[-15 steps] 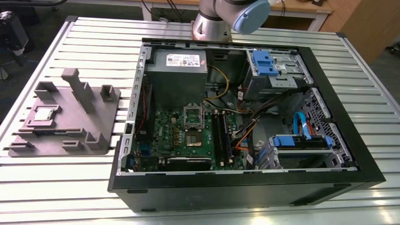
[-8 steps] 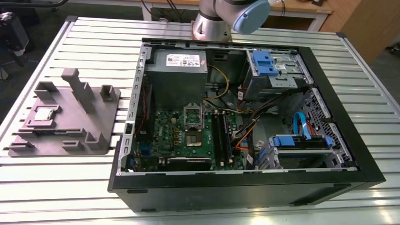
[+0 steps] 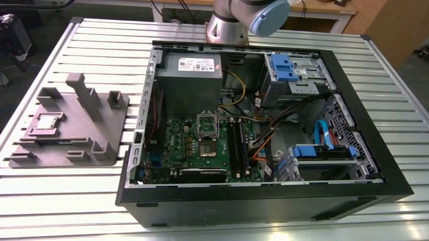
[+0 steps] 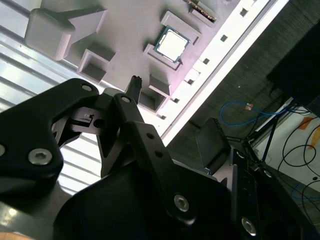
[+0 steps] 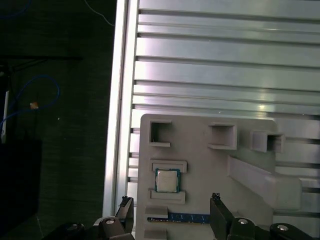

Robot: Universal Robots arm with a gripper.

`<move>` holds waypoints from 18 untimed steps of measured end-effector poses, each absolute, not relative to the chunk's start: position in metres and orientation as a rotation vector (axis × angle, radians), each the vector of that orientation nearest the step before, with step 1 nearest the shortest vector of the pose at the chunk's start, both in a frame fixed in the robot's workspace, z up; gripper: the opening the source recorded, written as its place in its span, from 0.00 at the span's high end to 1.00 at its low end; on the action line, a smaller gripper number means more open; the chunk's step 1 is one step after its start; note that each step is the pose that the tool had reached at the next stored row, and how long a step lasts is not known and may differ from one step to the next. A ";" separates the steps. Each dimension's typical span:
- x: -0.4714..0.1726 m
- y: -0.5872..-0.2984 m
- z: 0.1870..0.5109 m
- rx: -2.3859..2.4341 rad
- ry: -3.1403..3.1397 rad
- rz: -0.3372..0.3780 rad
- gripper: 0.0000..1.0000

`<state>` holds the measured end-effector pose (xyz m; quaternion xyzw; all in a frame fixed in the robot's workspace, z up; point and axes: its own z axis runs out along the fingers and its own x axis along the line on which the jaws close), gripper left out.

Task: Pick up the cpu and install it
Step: 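Pick up the cpu and move it towards the insertion slot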

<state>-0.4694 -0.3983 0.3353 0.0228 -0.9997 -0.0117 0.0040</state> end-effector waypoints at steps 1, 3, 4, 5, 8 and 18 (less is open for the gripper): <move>-0.469 -0.398 0.335 0.072 -3.133 -0.036 0.29; -0.469 -0.398 0.334 0.072 -3.133 -0.036 0.29; -0.469 -0.398 0.334 0.072 -3.133 -0.036 0.29; -0.469 -0.398 0.333 0.072 -3.133 -0.036 0.29; -0.469 -0.398 0.333 0.072 -3.133 -0.037 0.29; -0.469 -0.398 0.329 0.072 -3.133 -0.038 0.29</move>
